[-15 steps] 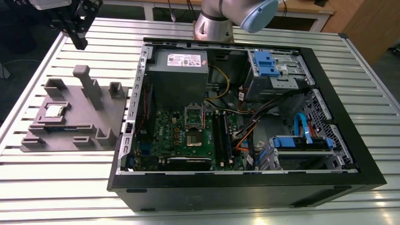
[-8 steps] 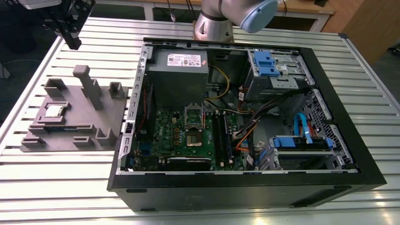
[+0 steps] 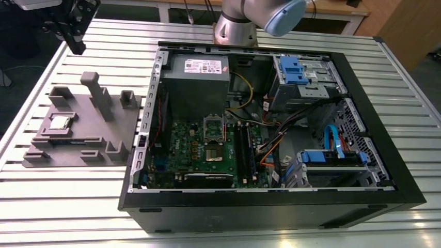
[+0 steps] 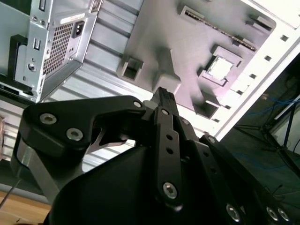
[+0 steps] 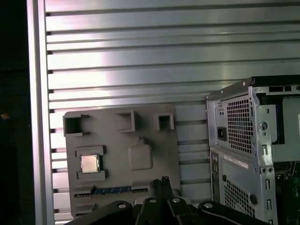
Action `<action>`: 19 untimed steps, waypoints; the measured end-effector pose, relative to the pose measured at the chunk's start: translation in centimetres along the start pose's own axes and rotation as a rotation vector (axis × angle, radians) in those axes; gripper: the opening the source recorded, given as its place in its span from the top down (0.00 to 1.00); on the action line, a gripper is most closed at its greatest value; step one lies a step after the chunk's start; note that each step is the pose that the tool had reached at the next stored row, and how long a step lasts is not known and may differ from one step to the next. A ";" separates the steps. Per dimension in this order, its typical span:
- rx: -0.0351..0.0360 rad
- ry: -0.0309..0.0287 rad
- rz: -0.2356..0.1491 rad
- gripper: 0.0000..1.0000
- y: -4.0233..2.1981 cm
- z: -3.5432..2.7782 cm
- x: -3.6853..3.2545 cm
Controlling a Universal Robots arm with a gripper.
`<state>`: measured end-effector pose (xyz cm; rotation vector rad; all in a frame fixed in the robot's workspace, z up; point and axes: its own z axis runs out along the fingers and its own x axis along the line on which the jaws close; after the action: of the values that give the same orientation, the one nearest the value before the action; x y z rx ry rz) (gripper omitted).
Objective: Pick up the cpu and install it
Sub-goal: 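Reach for the cpu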
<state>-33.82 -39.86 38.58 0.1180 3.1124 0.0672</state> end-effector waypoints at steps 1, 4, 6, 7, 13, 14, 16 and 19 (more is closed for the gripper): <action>0.0001 0.0002 0.000 0.90 -0.02 -0.01 0.28; 0.0000 0.0000 0.000 0.90 -0.09 0.01 1.18; 0.0000 0.0000 0.000 0.90 -0.14 0.03 1.75; 0.0000 0.0000 0.000 0.90 -0.16 0.05 2.03; 0.0005 0.0032 0.000 0.90 -0.31 0.32 3.82; 0.0010 0.0061 0.000 0.90 -0.33 0.39 4.07; 0.0021 0.0127 0.001 0.90 -0.36 0.63 4.46; 0.0064 0.0254 -0.001 0.90 -0.41 0.93 4.82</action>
<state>-38.63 -39.86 37.51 0.1168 3.1382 0.0592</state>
